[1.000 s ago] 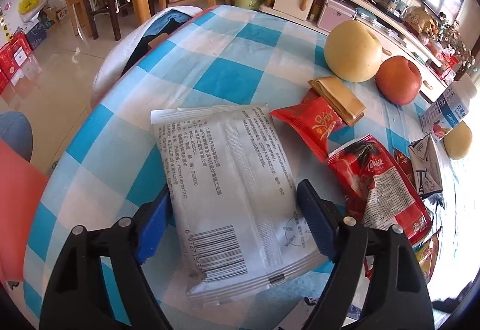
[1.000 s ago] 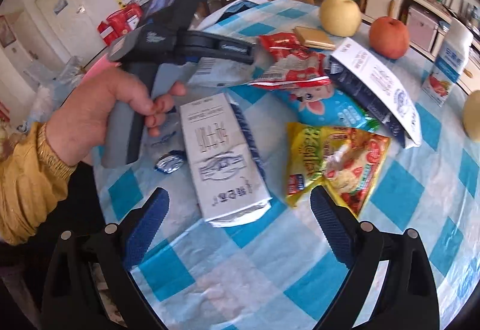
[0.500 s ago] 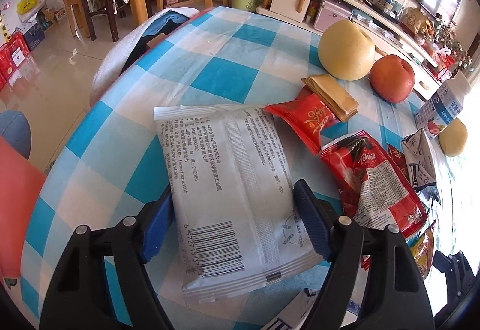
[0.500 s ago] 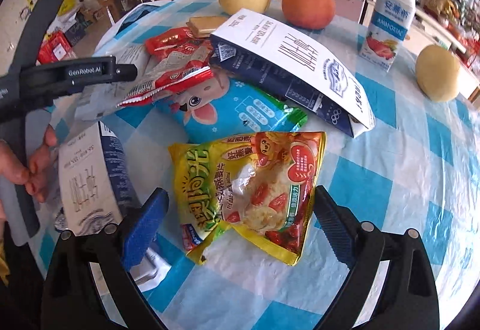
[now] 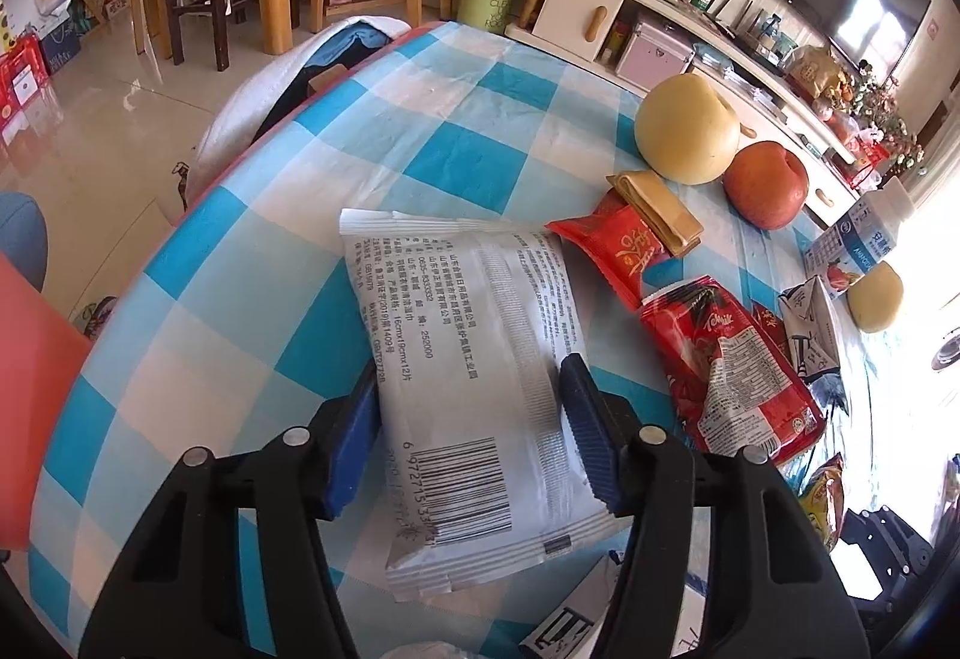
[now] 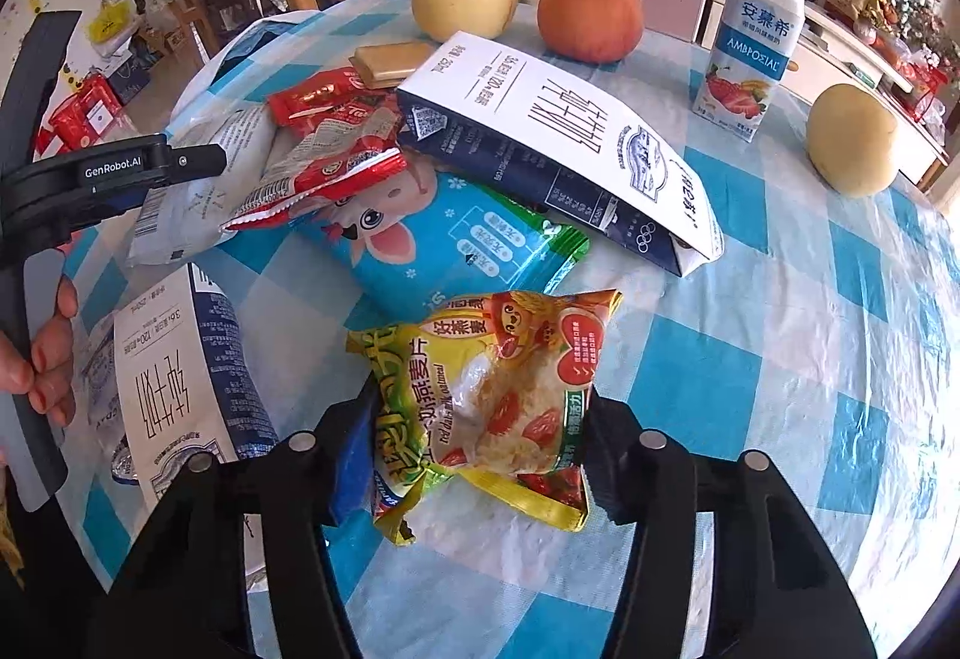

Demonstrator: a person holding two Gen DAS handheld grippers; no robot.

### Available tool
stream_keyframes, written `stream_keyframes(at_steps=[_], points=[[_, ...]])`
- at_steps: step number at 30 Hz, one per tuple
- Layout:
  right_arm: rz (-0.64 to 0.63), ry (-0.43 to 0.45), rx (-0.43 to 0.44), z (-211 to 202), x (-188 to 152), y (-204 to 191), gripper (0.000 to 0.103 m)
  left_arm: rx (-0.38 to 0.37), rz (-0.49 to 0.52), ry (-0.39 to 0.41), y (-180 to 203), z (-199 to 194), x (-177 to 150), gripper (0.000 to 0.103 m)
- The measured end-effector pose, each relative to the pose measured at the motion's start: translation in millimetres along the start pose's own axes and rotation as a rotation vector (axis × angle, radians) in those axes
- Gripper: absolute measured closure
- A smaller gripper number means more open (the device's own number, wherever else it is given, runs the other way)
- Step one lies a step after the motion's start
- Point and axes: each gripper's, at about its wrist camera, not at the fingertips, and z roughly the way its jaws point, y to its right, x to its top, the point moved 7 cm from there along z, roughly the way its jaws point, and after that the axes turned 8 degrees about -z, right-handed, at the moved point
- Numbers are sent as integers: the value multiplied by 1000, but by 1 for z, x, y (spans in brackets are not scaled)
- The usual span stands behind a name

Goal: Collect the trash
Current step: 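Lift both bags and carry them over the pink bucket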

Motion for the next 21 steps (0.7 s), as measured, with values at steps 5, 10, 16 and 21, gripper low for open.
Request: stream_keyframes(at_steps=[5, 10, 16, 21], points=[[-15, 29, -21, -9, 10, -11, 50, 2, 14, 2, -1, -3, -1, 41], [-19, 72, -28, -24, 20, -18, 50, 78, 96, 18, 7, -1, -4, 21], [-43, 72, -26, -23, 24, -25, 50, 128, 179, 33, 16, 4, -8, 24], [-39, 91, -22, -28, 26, -26, 50, 122, 169, 43, 17, 5, -10, 28]])
